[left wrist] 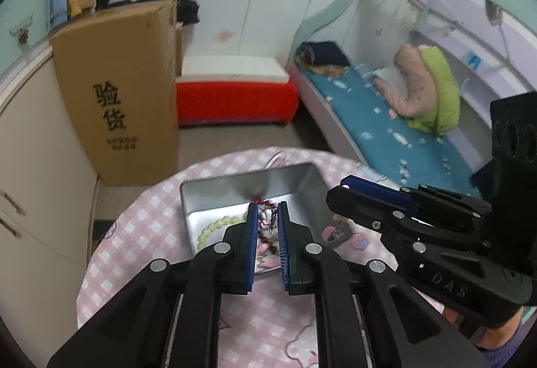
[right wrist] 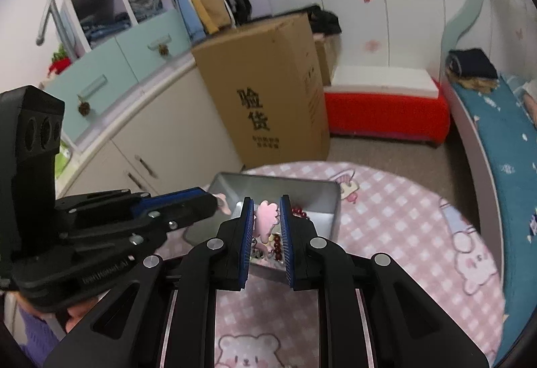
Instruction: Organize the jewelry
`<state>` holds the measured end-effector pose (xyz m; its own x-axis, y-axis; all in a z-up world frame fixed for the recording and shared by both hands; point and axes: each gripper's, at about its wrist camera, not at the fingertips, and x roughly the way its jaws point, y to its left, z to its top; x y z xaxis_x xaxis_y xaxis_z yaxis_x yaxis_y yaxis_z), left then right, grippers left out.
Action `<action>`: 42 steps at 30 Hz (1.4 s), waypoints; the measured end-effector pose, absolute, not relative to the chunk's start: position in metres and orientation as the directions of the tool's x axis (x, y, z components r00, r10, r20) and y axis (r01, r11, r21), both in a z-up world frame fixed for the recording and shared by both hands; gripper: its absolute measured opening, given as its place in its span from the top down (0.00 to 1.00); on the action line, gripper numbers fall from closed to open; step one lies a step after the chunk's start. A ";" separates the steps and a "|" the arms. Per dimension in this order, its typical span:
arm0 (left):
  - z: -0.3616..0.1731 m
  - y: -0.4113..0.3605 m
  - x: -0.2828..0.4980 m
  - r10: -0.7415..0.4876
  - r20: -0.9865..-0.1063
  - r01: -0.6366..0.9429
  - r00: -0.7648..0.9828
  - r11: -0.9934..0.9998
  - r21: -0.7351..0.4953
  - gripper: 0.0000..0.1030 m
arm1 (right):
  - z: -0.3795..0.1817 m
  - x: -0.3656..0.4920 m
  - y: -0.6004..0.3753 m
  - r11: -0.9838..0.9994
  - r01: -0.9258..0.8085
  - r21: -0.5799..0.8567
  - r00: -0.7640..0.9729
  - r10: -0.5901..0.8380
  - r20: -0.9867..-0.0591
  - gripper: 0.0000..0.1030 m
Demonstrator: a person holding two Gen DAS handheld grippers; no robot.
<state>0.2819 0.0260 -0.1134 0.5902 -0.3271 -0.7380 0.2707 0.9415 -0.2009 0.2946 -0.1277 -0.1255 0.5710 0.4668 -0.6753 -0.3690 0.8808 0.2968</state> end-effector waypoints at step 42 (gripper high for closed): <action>-0.101 0.041 0.221 -0.285 -0.670 0.192 0.686 0.958 -0.212 0.36 | -0.127 0.246 -0.172 0.907 -0.298 0.299 0.621 0.422 -0.661 0.46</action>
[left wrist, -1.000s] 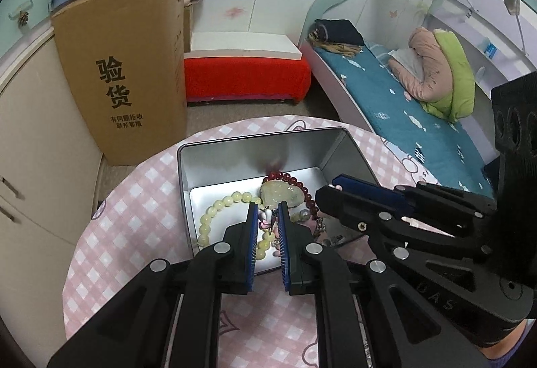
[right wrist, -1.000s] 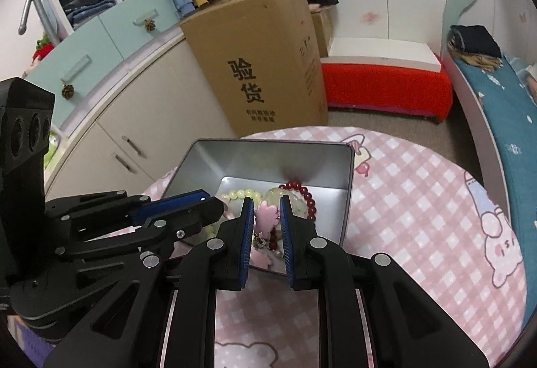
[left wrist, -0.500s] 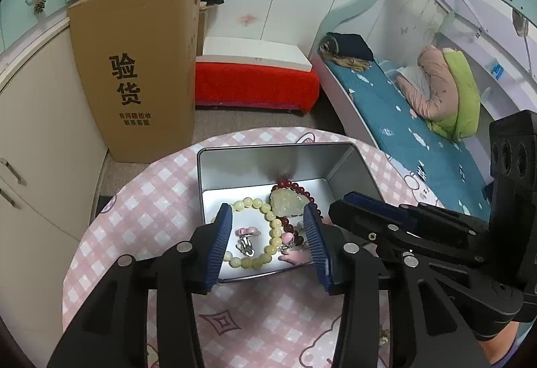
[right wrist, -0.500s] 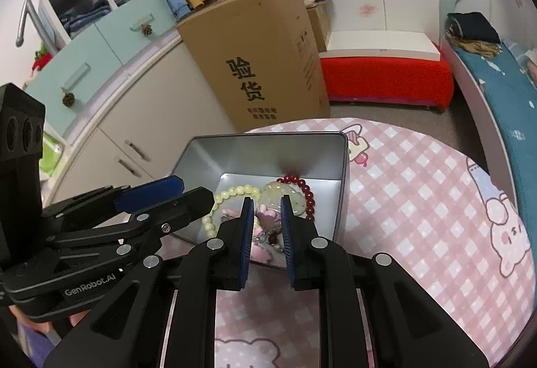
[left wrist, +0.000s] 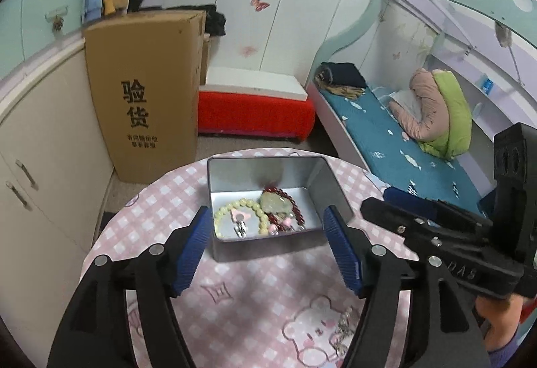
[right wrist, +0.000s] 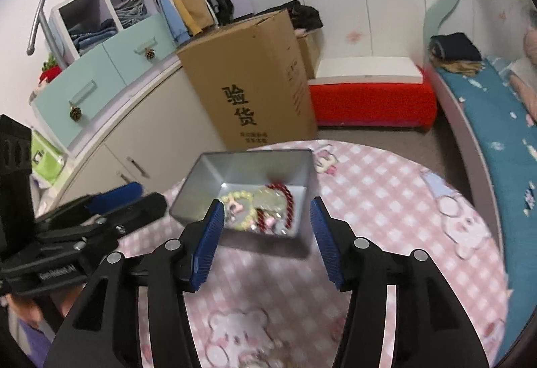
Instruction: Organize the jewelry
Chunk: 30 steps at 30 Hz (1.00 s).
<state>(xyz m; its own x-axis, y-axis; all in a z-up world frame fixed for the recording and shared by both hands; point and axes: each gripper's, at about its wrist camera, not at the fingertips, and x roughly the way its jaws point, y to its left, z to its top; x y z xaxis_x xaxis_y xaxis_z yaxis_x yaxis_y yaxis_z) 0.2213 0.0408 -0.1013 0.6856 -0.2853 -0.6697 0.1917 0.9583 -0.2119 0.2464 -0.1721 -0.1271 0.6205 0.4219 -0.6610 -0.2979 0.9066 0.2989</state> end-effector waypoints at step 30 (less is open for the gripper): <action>-0.194 0.014 0.133 -0.236 -0.806 0.218 0.543 0.966 -0.136 0.36 | -0.216 0.159 -0.162 0.934 -0.347 0.092 0.536 0.277 -0.797 0.57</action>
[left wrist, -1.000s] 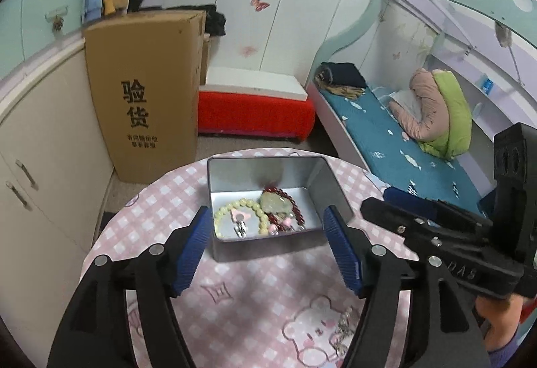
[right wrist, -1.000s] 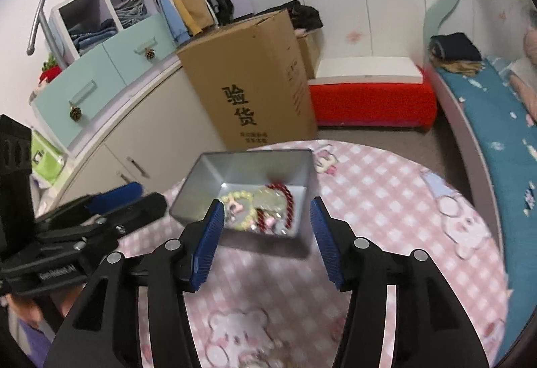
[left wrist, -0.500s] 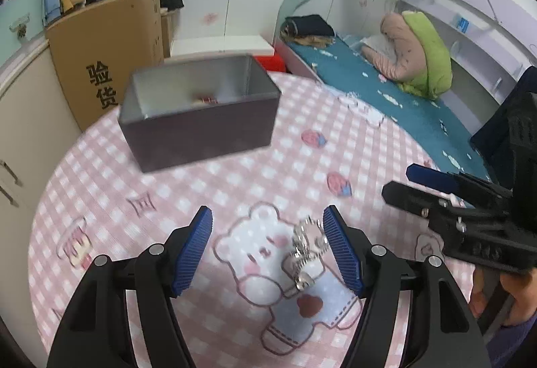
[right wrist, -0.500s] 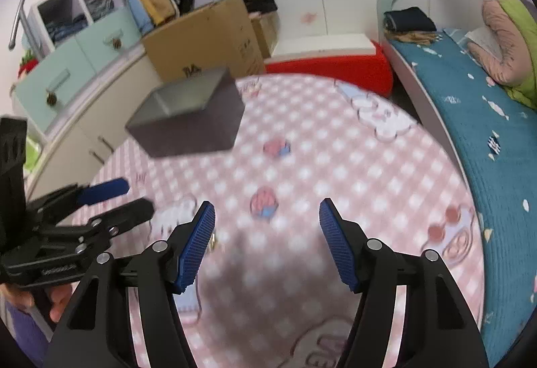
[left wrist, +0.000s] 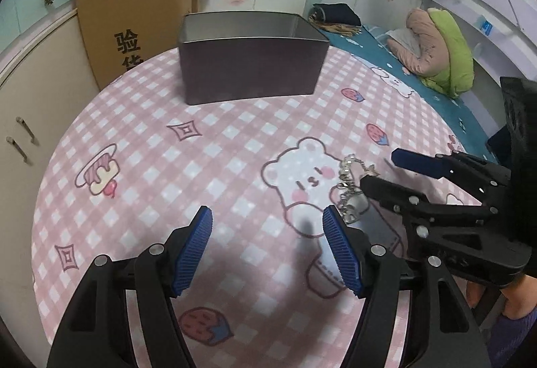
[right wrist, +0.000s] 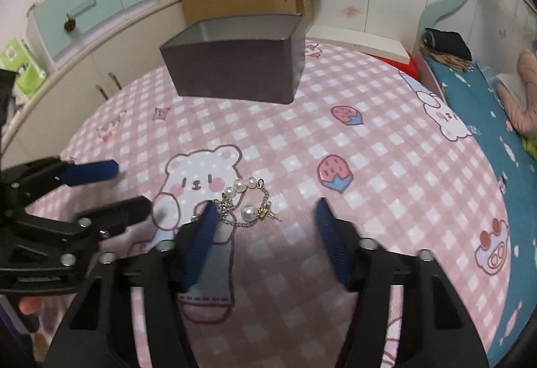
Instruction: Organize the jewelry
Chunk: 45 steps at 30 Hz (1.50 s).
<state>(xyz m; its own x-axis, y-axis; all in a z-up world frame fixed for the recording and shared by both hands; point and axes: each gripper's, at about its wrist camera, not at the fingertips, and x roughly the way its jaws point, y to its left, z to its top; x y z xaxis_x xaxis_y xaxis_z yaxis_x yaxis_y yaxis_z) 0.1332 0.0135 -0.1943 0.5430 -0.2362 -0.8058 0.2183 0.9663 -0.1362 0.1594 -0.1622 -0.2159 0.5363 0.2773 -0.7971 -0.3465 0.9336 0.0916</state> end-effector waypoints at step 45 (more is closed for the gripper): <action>-0.157 0.007 0.155 -0.373 -0.734 0.285 0.567 0.925 -0.250 0.36 | -0.103 0.157 -0.232 0.856 -0.385 0.344 0.636 0.517 -0.573 0.84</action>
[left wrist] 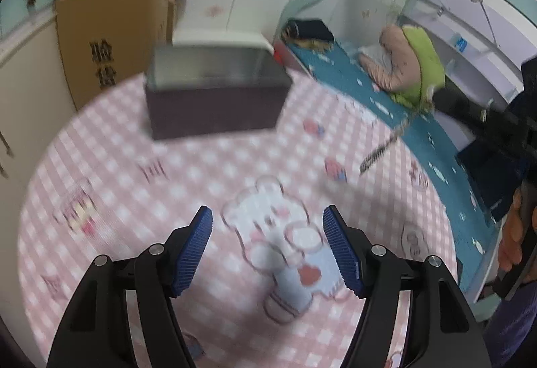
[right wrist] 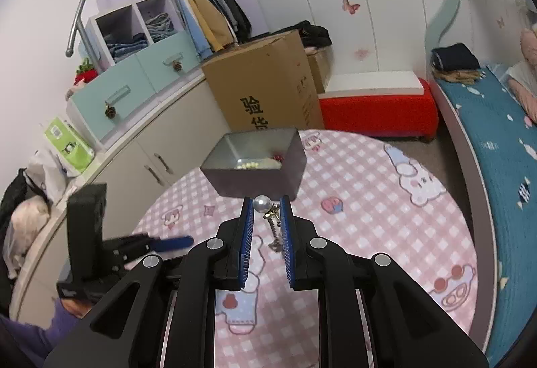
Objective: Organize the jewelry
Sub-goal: 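Lower the pearl chain into the grey box and open the right tool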
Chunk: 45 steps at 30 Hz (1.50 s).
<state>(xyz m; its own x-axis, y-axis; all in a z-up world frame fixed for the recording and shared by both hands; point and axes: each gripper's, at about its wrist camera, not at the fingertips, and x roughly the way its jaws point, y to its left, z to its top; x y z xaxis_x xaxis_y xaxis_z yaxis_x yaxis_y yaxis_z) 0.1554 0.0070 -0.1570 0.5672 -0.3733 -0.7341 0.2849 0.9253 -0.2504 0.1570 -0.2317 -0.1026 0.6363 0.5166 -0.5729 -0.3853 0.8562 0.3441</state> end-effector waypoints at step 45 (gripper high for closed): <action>-0.159 0.051 0.303 -0.082 -0.834 0.063 0.545 0.996 -0.056 0.98 | -0.157 0.307 -0.124 0.865 -0.356 0.353 0.510 0.496 -0.702 0.82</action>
<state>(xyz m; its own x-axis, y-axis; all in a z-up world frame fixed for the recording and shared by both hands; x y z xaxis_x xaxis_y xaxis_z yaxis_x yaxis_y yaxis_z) 0.3032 0.0513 -0.1588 0.5454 -0.0816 -0.8342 0.0631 0.9964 -0.0562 0.3075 -0.1243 -0.1566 0.5100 0.4964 -0.7025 -0.3559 0.8653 0.3530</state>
